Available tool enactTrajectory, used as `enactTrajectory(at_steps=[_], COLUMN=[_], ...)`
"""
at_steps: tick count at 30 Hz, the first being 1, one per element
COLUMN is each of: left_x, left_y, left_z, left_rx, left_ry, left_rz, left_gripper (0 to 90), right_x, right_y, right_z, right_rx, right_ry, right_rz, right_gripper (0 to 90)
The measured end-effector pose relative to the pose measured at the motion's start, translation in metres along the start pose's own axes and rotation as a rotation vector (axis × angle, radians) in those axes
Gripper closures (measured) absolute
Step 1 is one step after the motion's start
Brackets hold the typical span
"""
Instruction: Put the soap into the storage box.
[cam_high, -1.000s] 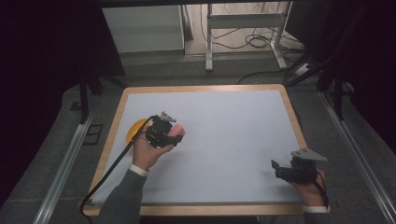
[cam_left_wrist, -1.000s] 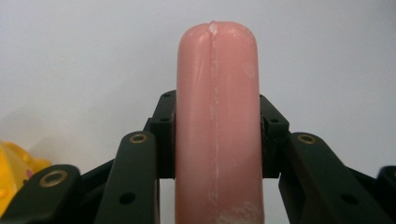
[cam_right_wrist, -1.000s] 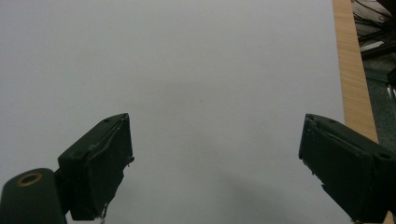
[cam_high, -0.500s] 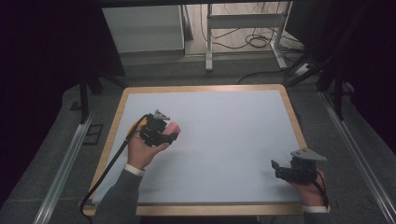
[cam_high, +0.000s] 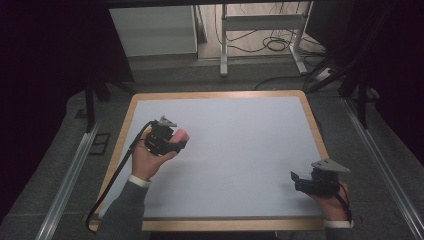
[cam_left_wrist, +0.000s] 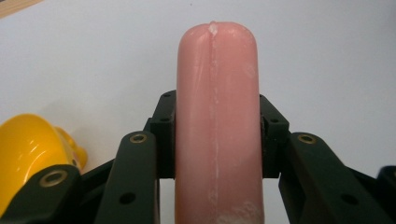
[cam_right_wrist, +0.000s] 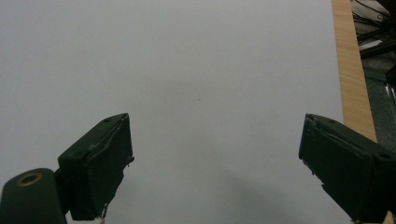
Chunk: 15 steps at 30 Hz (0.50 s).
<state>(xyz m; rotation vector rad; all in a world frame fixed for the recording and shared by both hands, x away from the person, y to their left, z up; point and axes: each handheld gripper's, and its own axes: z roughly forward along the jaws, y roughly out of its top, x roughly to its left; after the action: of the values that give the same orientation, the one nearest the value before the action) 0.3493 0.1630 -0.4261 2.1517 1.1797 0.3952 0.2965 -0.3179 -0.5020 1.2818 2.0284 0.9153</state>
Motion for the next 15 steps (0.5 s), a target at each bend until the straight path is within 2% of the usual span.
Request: enactTrajectory(at_steps=[15], left_x=[0.0099], left_y=[-0.0012], left_z=[-0.0086], left_rx=[-0.010], left_ry=[0.012], left_rz=[-0.017], left_gripper=[59.8], right_x=[0.0005], right_y=[-0.0002], right_z=[0.0005], right_rx=[0.002], right_ry=[-0.001], right_rz=[-0.002], right_gripper=[9.6])
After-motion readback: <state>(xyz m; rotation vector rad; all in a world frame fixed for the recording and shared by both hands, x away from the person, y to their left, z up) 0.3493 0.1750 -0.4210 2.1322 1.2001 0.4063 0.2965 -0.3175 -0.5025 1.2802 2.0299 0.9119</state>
